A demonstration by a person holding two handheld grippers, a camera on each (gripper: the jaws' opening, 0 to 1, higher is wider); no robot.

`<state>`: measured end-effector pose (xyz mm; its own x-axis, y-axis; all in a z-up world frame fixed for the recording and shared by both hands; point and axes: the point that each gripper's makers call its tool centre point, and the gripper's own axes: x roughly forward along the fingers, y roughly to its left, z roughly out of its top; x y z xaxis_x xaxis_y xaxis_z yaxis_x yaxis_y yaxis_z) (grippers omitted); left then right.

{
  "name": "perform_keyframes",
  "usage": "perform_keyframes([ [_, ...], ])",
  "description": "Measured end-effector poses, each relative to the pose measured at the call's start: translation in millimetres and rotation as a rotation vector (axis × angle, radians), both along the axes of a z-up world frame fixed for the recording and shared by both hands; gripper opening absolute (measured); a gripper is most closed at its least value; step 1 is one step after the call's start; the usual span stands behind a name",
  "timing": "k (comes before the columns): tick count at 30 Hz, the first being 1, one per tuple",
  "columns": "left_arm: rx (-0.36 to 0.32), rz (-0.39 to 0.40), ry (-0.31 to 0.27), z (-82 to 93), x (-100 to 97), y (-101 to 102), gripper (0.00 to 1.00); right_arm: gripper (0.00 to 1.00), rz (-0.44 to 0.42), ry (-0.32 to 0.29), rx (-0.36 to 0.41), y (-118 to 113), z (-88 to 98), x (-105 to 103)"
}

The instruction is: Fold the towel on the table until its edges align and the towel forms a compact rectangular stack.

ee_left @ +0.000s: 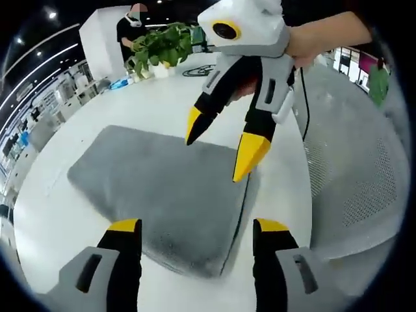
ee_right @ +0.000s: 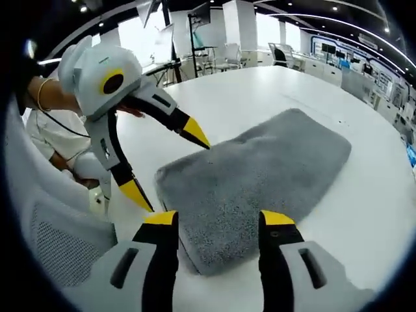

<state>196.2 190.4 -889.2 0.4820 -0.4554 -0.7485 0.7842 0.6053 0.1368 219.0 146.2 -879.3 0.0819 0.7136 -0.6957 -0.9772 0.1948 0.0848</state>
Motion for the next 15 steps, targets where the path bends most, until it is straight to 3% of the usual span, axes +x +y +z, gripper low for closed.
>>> perform_keyframes([
  [4,0.005,-0.011,-0.012,-1.9,-2.6,-1,0.58,0.46,0.027,-0.01,-0.023,-1,-5.6,-8],
  [15,-0.003,-0.059,-0.027,-4.1,-13.4,-12,0.41,0.42,0.103,-0.044,-0.072,-3,-20.1,-29],
])
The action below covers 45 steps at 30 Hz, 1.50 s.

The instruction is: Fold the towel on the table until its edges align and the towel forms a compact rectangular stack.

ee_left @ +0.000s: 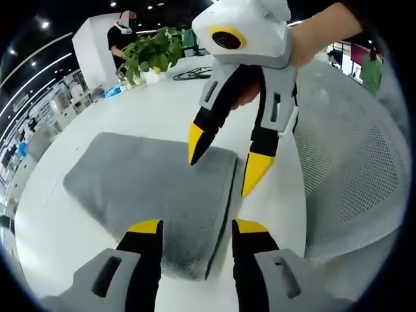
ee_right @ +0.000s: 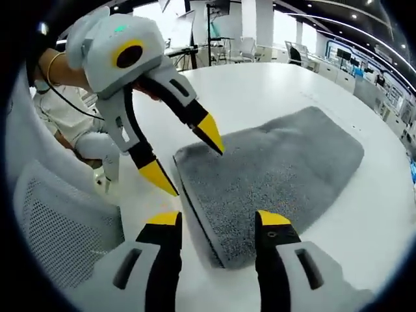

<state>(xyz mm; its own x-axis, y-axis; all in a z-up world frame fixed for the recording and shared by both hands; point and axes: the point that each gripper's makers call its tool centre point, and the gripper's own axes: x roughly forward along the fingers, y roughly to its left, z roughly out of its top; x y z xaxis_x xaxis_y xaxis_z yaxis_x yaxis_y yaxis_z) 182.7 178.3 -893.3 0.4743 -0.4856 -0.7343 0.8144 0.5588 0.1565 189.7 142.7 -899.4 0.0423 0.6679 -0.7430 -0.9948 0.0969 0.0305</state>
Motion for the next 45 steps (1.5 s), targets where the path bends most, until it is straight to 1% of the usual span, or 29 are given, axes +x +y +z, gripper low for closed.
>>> perform_keyframes([
  [5,-0.001,-0.034,0.009,-5.2,-6.1,-8,0.3,0.37,0.024,-0.011,0.001,2,-2.1,-7],
  [9,0.013,-0.046,0.024,-13.4,-7.4,-9,0.29,0.35,0.053,-0.023,-0.022,-1,-9.4,-11],
  [12,0.051,-0.066,0.023,-20.2,-8.4,-8,0.29,0.35,0.048,-0.013,-0.024,-2,-15.1,-10],
  [15,0.037,-0.05,0.039,-23.0,-7.5,-9,0.29,0.34,0.036,-0.01,-0.019,-3,-19.3,-9],
  [17,0.042,-0.049,0.042,-26.9,-6.2,-8,0.29,0.33,0.038,-0.013,-0.021,-3,-21.4,-9],
  [21,0.048,-0.046,0.042,-25.6,-3.2,-8,0.25,0.32,0.061,-0.062,-0.053,-3,-27.1,-7],
  [23,0.03,-0.027,0.048,-26.5,-0.9,-6,0.24,0.3,0.068,-0.082,-0.064,-3,-30.6,-5],
  [26,0.017,-0.025,0.038,-26.6,0.5,-6,0.22,0.24,0.064,-0.11,-0.069,-4,-29.6,-1],
  [28,0.013,-0.022,0.038,-27.9,1.1,-6,0.2,0.21,0.057,-0.116,-0.064,-4,-29.4,1],
  [30,0.02,-0.025,0.033,-27.0,2.6,-5,0.18,0.18,0.05,-0.128,-0.058,-4,-29.4,4],
  [31,0.022,-0.03,0.031,-26.6,3.6,-6,0.17,0.17,0.067,-0.148,-0.06,-4,-29.8,4],
  [32,0.024,-0.033,0.032,-26.3,3.7,-6,0.17,0.17,0.143,-0.217,-0.073,-2,-27.6,4],
  [34,0.028,-0.036,0.038,-27.3,5.2,-5,0.15,0.17,0.106,-0.19,-0.085,-3,-27.1,0],
  [35,0.025,-0.042,0.028,-26.4,6.8,-6,0.14,0.16,0.114,-0.197,-0.089,-3,-26.2,-1],
  [37,0.024,-0.041,0.031,-25.9,6.8,-5,0.12,0.16,0.134,-0.205,-0.094,-3,-26.0,-1],
  [38,0.017,-0.035,0.04,-25.7,7.7,-4,0.12,0.15,0.134,-0.202,-0.097,-3,-25.4,-1],
  [40,0.011,-0.033,0.054,-24.7,9.0,-4,0.1,0.1,0.122,-0.218,-0.098,-1,-24.6,3],
  [43,-0.011,-0.028,0.096,-25.9,12.2,-3,0.08,0.08,0.123,-0.211,-0.122,-1,-22.4,4],
  [45,-0.02,-0.033,0.108,-25.7,12.6,-3,0.08,0.07,0.131,-0.211,-0.128,-3,-20.6,3],
])
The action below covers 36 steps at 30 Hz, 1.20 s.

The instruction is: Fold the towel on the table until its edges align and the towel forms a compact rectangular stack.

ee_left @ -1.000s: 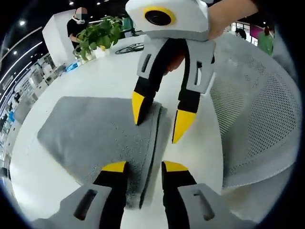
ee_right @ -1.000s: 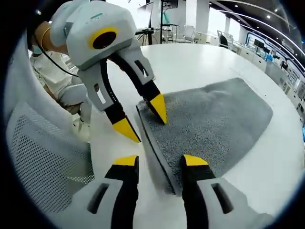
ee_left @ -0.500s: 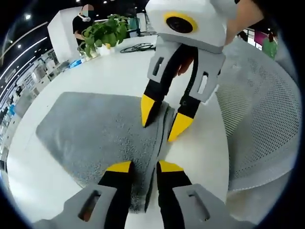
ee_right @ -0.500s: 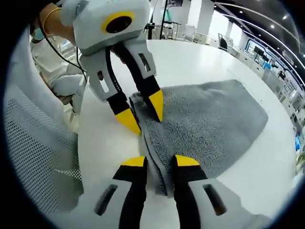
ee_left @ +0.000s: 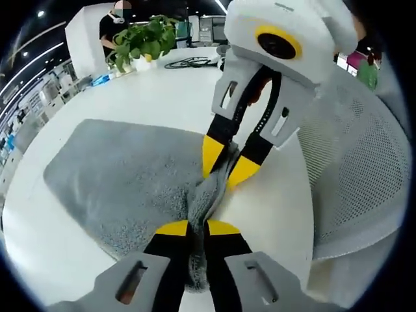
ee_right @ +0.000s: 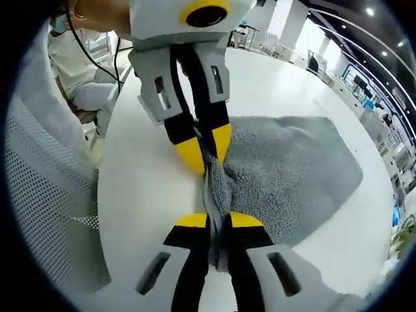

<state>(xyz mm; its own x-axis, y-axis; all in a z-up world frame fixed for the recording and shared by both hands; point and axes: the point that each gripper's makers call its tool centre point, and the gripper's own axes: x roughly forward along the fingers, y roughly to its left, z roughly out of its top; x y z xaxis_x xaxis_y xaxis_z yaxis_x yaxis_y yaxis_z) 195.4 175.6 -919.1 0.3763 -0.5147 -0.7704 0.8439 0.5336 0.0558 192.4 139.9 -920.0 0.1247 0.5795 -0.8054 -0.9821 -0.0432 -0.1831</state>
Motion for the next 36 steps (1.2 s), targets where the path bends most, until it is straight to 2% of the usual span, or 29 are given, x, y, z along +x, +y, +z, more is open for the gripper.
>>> perform_keyframes([
  [4,-0.029,0.008,0.03,0.0,0.5,-0.2,0.07,0.04,-0.021,0.045,0.016,-2.5,1.0,2.0],
  [5,-0.054,0.017,0.064,-0.8,1.0,0.1,0.06,0.04,-0.061,0.113,0.034,-2.3,0.7,2.7],
  [6,-0.06,0.019,0.07,-0.8,0.9,0.2,0.06,0.04,-0.065,0.122,0.036,-2.5,0.8,2.9],
  [7,-0.086,0.025,0.104,-0.8,2.0,0.3,0.06,0.03,-0.068,0.155,0.036,-2.9,0.3,5.0],
  [19,-0.084,0.014,0.107,-1.6,2.1,-0.2,0.05,0.03,-0.069,0.203,0.024,-2.2,-4.7,8.3],
  [31,-0.049,-0.013,0.098,-1.4,1.9,-1.6,0.05,0.03,-0.087,0.251,0.013,-0.9,-3.7,7.6],
  [36,-0.058,0.003,0.1,-1.4,2.5,-0.9,0.05,0.03,-0.094,0.262,0.017,-0.3,-4.1,7.2],
])
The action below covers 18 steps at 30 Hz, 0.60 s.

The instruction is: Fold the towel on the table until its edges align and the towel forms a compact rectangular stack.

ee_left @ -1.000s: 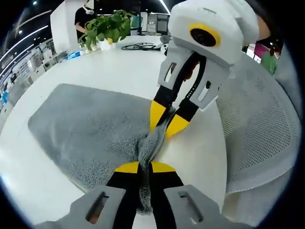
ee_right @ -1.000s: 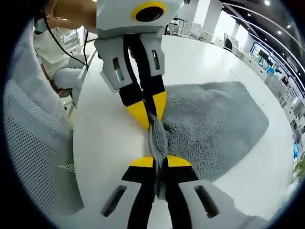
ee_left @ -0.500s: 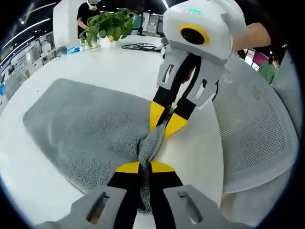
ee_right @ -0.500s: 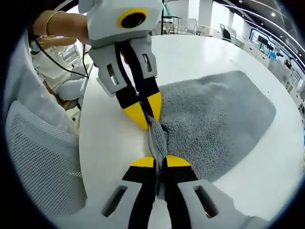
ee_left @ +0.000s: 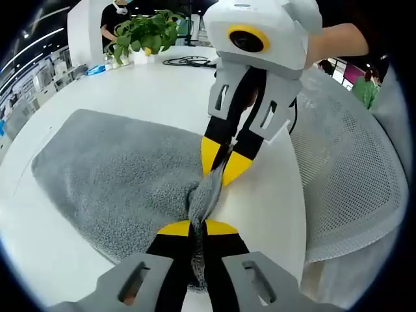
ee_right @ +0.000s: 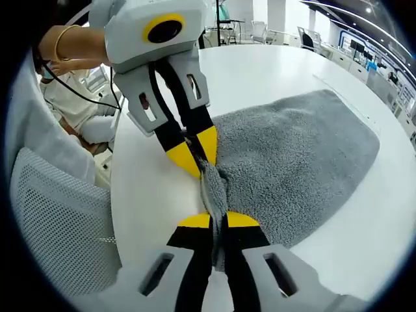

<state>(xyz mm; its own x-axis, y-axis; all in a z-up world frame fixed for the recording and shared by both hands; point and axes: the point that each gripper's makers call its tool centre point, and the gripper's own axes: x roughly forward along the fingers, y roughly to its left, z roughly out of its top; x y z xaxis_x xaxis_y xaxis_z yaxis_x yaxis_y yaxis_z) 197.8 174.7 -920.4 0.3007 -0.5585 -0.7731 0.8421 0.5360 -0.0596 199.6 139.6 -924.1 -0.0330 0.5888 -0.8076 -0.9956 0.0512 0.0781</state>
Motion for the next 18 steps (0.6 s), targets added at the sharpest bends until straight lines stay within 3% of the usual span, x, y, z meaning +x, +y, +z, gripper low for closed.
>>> perform_keyframes([
  [4,-0.004,0.05,0.011,0.3,0.2,0.1,0.05,0.03,-0.021,-0.002,0.011,0.3,0.4,-0.5],
  [7,-0.014,0.083,0.001,0.6,0.0,-0.3,0.05,0.03,-0.102,0.046,0.038,0.5,1.2,0.2],
  [18,-0.001,0.074,-0.004,6.6,-2.9,-1.1,0.05,0.03,-0.078,0.014,0.014,-0.7,4.7,-1.4],
])
